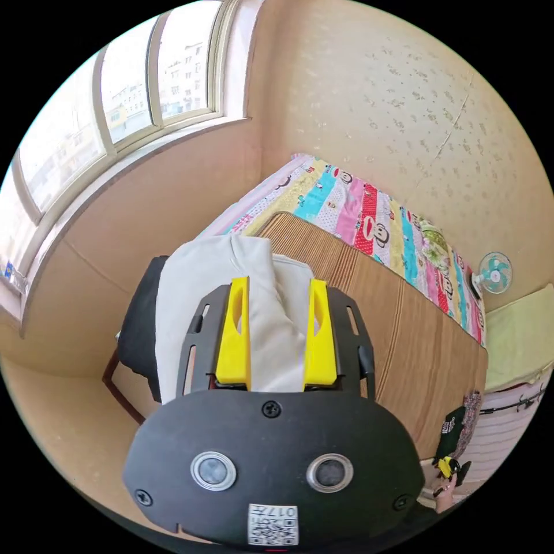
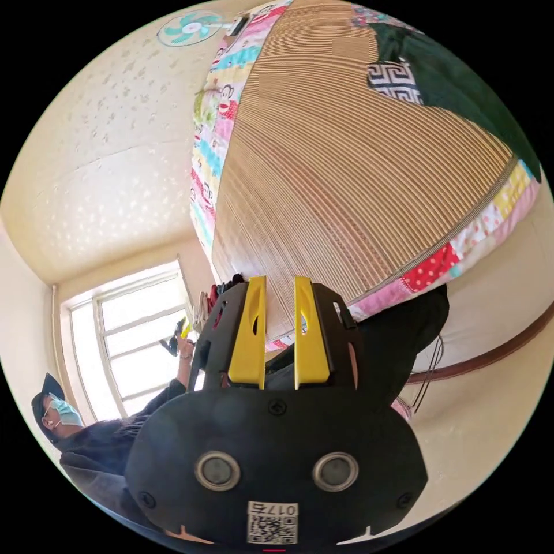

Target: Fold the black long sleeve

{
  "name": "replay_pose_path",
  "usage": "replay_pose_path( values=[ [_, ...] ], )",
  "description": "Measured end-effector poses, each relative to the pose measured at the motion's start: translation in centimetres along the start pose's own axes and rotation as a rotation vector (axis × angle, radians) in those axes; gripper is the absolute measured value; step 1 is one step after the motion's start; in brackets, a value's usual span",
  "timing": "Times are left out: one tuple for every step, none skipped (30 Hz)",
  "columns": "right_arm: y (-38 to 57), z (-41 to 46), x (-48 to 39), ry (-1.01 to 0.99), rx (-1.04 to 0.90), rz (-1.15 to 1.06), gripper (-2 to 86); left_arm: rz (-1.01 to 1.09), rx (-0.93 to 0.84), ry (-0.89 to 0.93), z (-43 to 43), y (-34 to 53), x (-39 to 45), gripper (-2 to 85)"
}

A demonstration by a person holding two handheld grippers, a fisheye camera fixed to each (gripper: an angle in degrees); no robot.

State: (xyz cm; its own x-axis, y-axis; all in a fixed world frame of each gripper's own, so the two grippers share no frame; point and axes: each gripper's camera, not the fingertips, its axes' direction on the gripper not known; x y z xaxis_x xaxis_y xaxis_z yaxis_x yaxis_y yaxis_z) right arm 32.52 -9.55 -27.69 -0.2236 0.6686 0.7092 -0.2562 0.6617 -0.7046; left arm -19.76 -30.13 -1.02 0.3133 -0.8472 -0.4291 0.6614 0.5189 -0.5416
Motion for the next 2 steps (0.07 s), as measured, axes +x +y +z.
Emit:
replay_pose_path(
  values=[
    [0.4, 0.2, -0.3, 0.002, -0.003, -0.016, 7.6, -0.037, -0.11, -0.023, 3.1, 0.5, -0.8, 13.2],
    [1.3, 0.5, -0.6, 0.004, -0.006, -0.042, 7.6, -0.041, -0.141, -0.007, 4.3, 1.2, -1.3, 13.0]
  ],
)
